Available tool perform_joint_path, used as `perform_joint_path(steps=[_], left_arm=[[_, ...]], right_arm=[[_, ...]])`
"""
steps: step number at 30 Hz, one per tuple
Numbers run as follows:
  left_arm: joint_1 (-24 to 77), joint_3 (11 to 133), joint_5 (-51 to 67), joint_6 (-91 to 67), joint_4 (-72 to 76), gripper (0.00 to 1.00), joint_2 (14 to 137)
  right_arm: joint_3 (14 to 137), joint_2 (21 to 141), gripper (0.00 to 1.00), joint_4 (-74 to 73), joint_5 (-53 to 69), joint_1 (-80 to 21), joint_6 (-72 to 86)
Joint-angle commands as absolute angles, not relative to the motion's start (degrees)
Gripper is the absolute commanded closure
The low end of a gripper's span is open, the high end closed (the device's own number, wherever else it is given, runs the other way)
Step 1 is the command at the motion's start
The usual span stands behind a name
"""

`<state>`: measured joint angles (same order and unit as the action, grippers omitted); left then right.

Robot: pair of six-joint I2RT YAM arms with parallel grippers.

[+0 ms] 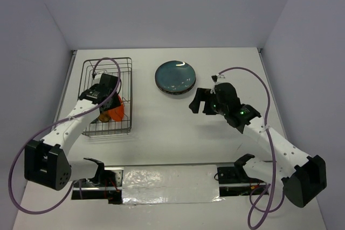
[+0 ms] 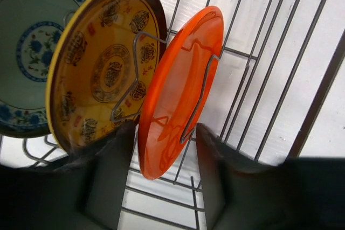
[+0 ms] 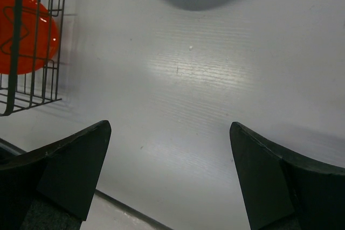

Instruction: Unload the plates from the dish rack

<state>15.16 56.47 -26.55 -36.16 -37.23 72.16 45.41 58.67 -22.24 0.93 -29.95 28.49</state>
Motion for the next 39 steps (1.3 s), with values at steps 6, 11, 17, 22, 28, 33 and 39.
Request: perform_joint_path(steps=[6,11,17,22,28,33,39], left_arm=[[15.2,53.9,-25.8,-37.6,-33.7,0.75,71.8],[15.6,56.0,-26.8,-36.7,-35.6,0.97,71.2],[17.0,61.5,-31.4,-34.2,-41.0,1.0,71.1],[17.1,68.2,-31.5,-27.7,-45.8,1.0,71.0],[18.2,78.5,-33.8,-24.4,-54.0,1.0,68.3],[18.5,81.0,-20.5,-25.6,-51.7,1.0,58.5],[18.5,69.7,6.1,-30.6,-35.6,1.0,46.7]], right_arm=[[44.9,53.5,0.02,-19.1,1.1,-30.9,29.4],[44.3,51.9,0.02,-18.9,1.1,-31.4,30.4],[43.2,51.3,0.02,-18.1,1.8,-31.9,31.4],[42.5,50.7,0.02,-17.1,3.0,-32.1,32.5],[42.5,50.3,0.0,-15.5,3.9,-32.3,33.7],[37.1,51.4,0.0,3.0,19.6,-33.0,38.3],[36.6,57.2,0.0,22.9,23.6,-38.4,43.6]])
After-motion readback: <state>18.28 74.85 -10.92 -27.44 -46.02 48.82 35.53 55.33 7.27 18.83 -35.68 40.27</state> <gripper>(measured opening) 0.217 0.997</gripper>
